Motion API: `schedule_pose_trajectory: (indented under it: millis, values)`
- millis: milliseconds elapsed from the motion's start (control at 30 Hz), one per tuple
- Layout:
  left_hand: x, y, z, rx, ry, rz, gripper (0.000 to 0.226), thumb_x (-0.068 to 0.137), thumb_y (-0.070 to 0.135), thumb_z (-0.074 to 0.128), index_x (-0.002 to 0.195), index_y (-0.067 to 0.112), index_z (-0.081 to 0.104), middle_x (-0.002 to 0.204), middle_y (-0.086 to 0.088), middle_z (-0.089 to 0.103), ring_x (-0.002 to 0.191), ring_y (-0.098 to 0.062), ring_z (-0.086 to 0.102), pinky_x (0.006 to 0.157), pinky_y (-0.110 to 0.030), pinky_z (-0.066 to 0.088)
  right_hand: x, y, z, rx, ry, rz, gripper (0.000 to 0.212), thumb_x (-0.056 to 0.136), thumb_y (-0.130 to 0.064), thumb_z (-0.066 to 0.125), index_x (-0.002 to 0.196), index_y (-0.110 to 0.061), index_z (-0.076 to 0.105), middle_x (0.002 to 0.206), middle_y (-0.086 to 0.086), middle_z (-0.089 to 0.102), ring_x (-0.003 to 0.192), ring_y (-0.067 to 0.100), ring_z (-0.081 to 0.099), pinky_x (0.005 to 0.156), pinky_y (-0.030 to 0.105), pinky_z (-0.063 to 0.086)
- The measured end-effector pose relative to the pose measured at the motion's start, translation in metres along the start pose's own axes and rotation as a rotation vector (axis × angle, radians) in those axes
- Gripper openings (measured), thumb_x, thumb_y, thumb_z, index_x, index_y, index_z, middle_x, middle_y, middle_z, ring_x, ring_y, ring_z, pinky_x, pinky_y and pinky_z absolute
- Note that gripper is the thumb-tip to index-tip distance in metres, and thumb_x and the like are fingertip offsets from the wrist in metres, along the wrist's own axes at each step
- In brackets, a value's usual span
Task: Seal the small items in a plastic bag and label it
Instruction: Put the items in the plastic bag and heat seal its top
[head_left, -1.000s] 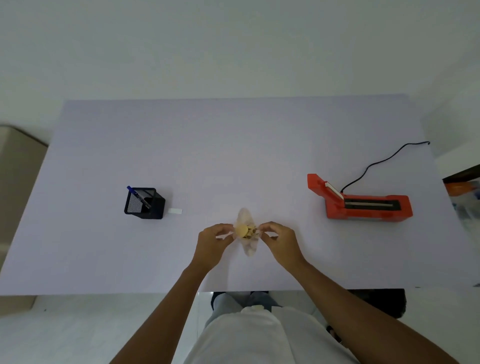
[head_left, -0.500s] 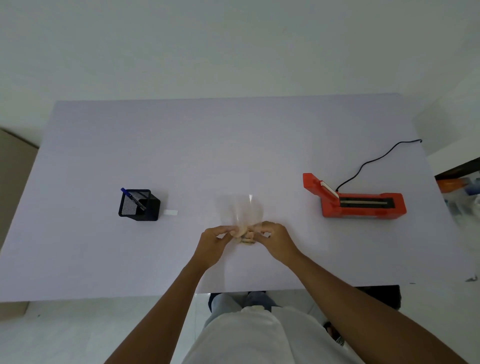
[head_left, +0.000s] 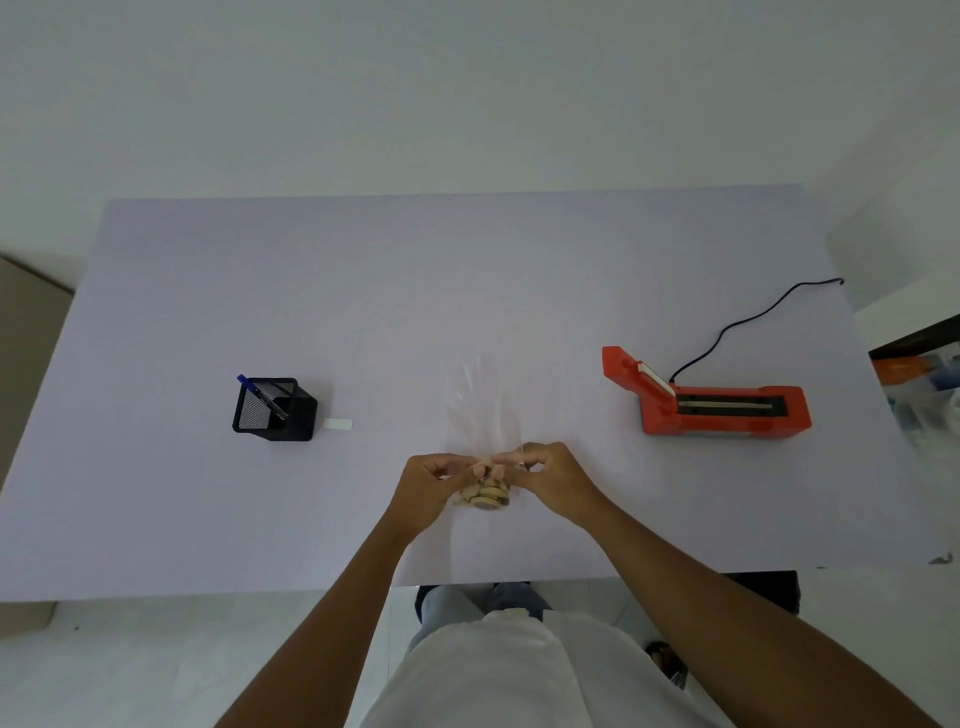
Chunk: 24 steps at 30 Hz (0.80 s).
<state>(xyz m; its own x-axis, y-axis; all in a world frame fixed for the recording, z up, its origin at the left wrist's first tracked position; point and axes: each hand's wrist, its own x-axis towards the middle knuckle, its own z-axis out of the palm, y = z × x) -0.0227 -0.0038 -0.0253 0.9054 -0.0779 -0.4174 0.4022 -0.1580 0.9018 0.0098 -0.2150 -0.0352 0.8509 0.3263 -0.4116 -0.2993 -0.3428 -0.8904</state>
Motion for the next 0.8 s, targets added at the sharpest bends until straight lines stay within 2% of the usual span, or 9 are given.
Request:
schedule_pose_trajectory:
  millis: [100, 167, 233, 400, 500, 600, 800]
  values:
    - [-0.001, 0.002, 0.001, -0.034, 0.029, -0.001, 0.015, 0.086, 0.023, 0.071, 0.097, 0.016, 0.079, 0.087, 0.001, 0.078, 0.083, -0.014, 0.073, 0.074, -0.02, 0.058, 0.001, -0.005, -0.004, 0.016, 0.006, 0.013, 0.022, 0.084, -0.028, 0.075, 0.101, -0.014, 0.079, 0.08, -0.011, 0.072, 0.079, 0.013, 0.068, 0.071, 0.02, 0.054]
    - [-0.001, 0.005, 0.001, -0.071, 0.028, -0.016, 0.014, 0.087, 0.023, 0.071, 0.098, 0.02, 0.078, 0.09, 0.002, 0.078, 0.085, -0.014, 0.073, 0.074, -0.02, 0.058, 0.001, -0.01, -0.005, 0.037, -0.008, 0.029, 0.007, 0.087, -0.028, 0.073, 0.09, -0.024, 0.078, 0.077, -0.015, 0.072, 0.078, 0.013, 0.07, 0.069, 0.018, 0.054]
    - [0.001, 0.008, 0.0, -0.101, 0.013, -0.037, 0.015, 0.089, 0.02, 0.069, 0.1, 0.021, 0.078, 0.092, 0.002, 0.078, 0.088, -0.016, 0.073, 0.076, -0.023, 0.059, 0.0, -0.015, -0.005, 0.043, -0.024, 0.023, 0.007, 0.088, -0.03, 0.071, 0.083, -0.034, 0.074, 0.075, -0.017, 0.071, 0.077, 0.009, 0.07, 0.068, 0.015, 0.052]
    - [0.005, 0.014, -0.007, -0.108, -0.029, -0.078, 0.018, 0.088, 0.025, 0.07, 0.098, 0.012, 0.078, 0.09, -0.007, 0.076, 0.087, -0.025, 0.073, 0.081, -0.034, 0.06, -0.001, -0.018, -0.008, 0.063, -0.041, 0.041, 0.013, 0.091, -0.029, 0.068, 0.096, -0.021, 0.077, 0.09, 0.0, 0.075, 0.083, 0.014, 0.07, 0.071, 0.018, 0.054]
    - [0.005, 0.016, -0.012, -0.115, -0.052, -0.096, 0.023, 0.084, 0.031, 0.073, 0.094, 0.012, 0.079, 0.09, -0.009, 0.077, 0.087, -0.027, 0.074, 0.078, -0.033, 0.061, -0.004, -0.018, -0.009, 0.083, -0.046, 0.058, 0.011, 0.09, -0.026, 0.07, 0.096, -0.021, 0.079, 0.089, -0.009, 0.077, 0.086, 0.009, 0.072, 0.07, 0.014, 0.053]
    - [0.007, 0.017, -0.017, -0.12, -0.067, -0.104, 0.02, 0.083, 0.029, 0.072, 0.092, 0.013, 0.08, 0.09, -0.009, 0.078, 0.085, -0.026, 0.073, 0.077, -0.033, 0.061, -0.005, -0.017, -0.01, 0.094, -0.019, 0.072, 0.015, 0.088, -0.023, 0.073, 0.098, -0.013, 0.08, 0.09, -0.005, 0.079, 0.086, 0.014, 0.074, 0.072, 0.017, 0.055]
    - [0.006, 0.005, -0.021, -0.171, -0.105, -0.202, 0.026, 0.086, 0.031, 0.07, 0.1, 0.01, 0.077, 0.096, -0.011, 0.077, 0.09, -0.029, 0.074, 0.078, -0.041, 0.062, -0.006, -0.014, -0.008, 0.128, -0.013, 0.169, 0.008, 0.085, -0.035, 0.075, 0.085, -0.03, 0.081, 0.086, -0.006, 0.079, 0.076, 0.01, 0.072, 0.063, 0.015, 0.053]
